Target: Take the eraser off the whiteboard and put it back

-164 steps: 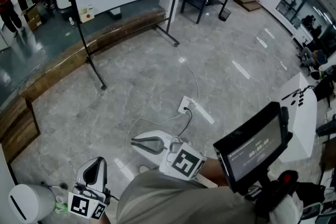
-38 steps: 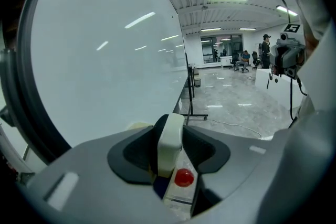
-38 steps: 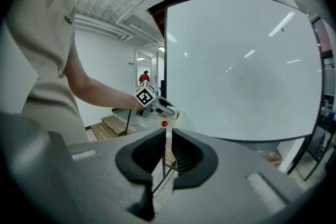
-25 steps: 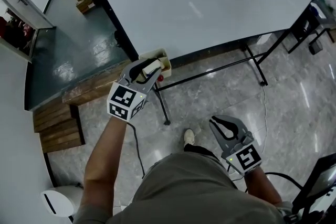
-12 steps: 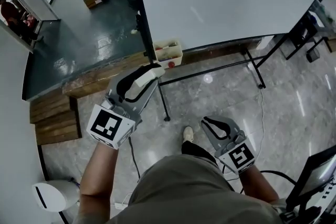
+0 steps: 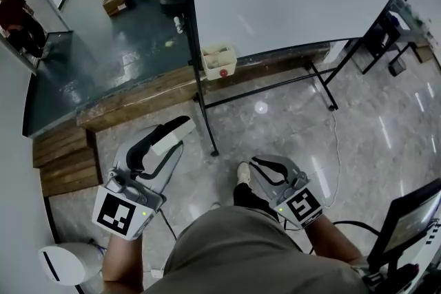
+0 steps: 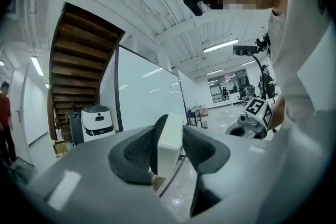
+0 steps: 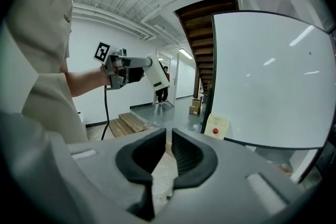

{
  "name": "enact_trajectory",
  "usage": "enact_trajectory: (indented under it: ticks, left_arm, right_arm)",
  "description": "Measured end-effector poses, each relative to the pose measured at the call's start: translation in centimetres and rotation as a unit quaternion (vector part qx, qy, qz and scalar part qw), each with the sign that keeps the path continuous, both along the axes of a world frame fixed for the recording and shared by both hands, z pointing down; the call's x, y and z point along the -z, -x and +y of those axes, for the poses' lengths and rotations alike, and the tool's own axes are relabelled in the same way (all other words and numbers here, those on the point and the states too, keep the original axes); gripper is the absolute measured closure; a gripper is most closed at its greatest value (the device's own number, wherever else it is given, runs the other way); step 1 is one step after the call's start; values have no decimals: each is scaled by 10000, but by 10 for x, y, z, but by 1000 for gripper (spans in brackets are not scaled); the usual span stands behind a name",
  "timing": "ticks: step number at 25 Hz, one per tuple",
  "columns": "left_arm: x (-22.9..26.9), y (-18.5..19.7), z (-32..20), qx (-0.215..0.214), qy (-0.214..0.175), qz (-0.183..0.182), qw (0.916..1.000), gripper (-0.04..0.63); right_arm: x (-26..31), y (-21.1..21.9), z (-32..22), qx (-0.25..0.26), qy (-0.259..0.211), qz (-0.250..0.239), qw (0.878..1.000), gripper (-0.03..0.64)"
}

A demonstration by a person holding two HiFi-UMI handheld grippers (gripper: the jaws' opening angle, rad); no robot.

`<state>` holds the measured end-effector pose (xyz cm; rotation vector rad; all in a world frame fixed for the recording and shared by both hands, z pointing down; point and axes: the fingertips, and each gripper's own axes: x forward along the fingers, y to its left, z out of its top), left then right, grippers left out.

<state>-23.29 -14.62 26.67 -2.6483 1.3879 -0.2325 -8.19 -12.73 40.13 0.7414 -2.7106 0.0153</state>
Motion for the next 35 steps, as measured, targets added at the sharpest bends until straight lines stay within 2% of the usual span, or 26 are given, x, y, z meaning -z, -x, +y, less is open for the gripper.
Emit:
enact_trajectory:
  ticks: [6,11,17,25,30,35]
  left_arm:
    - [-2,-1,62,-182,164,27,9997,419]
    - [-15,3,91,-275,211,-82,9994,420]
    - [-19,11,93,-334,339,137,9988,420]
    - [-15,3,85,-461,363,61,9983,420]
    - [-17,1,79,-398,356,-31,9986,422]
    - [-19,-6,63,-562,276,-112,9980,422]
  right_arm:
    - [1,13,34,8,-19,23,10000,586]
    - [-5,26,50,31,-71,62,10000,586]
    - [-5,36,52,78,-56,140,9999,586]
    - [-4,31,50,-21,17,83,10000,586]
    - [-11,26,49,58,-116,102,9999,586]
    - [-12,19,45,-67,-112,88,9999,586]
